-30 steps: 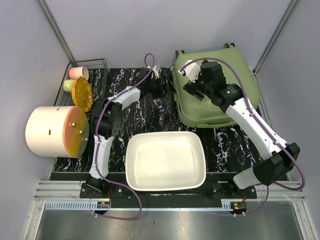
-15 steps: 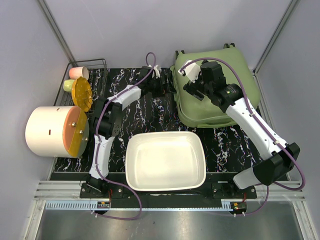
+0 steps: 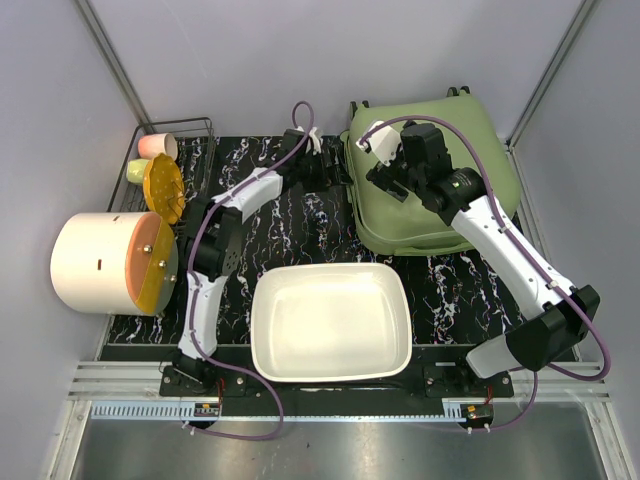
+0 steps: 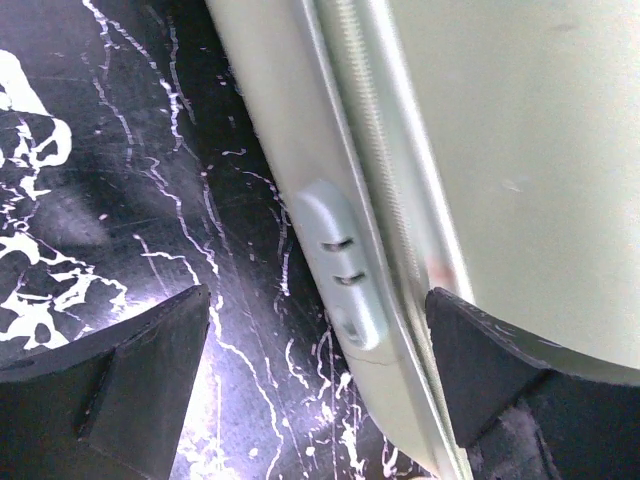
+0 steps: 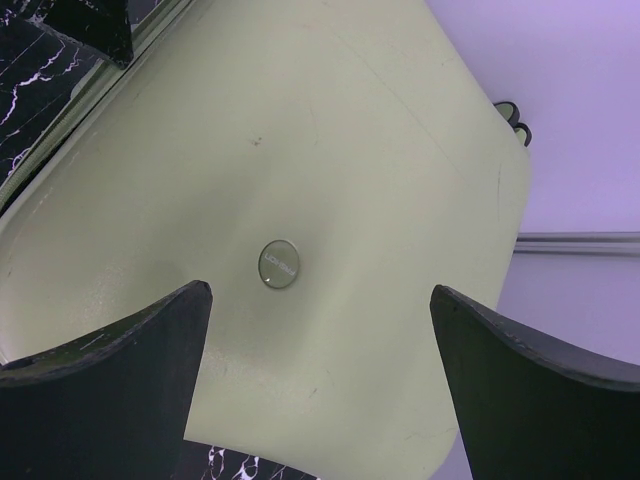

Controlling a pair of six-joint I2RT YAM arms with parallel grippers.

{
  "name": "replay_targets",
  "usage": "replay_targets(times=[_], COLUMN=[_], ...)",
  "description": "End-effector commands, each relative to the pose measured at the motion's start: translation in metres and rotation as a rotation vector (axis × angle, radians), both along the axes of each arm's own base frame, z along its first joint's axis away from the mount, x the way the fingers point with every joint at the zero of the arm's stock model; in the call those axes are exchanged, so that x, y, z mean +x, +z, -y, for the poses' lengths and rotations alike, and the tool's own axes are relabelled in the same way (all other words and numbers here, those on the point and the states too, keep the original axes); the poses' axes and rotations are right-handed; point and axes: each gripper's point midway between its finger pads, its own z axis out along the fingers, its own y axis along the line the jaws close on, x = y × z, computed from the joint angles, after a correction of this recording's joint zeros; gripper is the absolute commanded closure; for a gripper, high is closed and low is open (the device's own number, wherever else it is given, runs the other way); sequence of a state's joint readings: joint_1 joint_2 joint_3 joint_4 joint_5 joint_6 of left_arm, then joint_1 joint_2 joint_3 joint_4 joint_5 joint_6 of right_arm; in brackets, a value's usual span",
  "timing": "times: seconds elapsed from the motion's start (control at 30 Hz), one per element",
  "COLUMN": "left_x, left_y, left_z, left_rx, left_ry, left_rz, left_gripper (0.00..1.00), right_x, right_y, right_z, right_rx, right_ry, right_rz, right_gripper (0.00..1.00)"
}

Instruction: Open, take out, and arrange the luggage

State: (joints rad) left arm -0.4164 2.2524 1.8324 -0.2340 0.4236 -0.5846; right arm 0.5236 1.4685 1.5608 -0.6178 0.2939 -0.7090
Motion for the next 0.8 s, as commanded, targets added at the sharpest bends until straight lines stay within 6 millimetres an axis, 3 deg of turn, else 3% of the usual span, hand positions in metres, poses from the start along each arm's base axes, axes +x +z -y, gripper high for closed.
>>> replay_targets(times=[0.0,0.1,0.27,0.37,0.53,0.77], left_x=[-0.008,-0.011,-0.013,-0.011,-0.005,0.000], left_y=[0.088,0.094,0.084,0.074,0.038,0.026], left_z=[0.011,0.001,-0.006,-0.007,-0.009,-0.002], left_rx=[-0.034,-0.013,0.004,0.014,0.042,0.025], left_ry=[-0.030,-0.012,-0.007,0.003,0.027,0.002], left_rz=[0.202,0.206,0.182,0.163,0.077,0.068], left_gripper=[0.07,0.07,0.07,0.07,0.08,0.09], right_x=[0.000,0.000,0.001,0.003,0.004,0.004], right_y=[0.014,0.015,0.014,0.015,0.015,0.013], right_z=[0.000,0.000,-0.001,-0.002,-0.004,-0.004], right_rx=[0.038,0.038,0.039,0.040,0.045,0.043], right_ry=[-0.004,-0.005,-0.004,-0.005,-0.002,-0.003], right_rz=[0.042,0.045,0.043,0.043,0.041,0.035], right_gripper=[0.00,0.00,0.00,0.00,0.00,0.00])
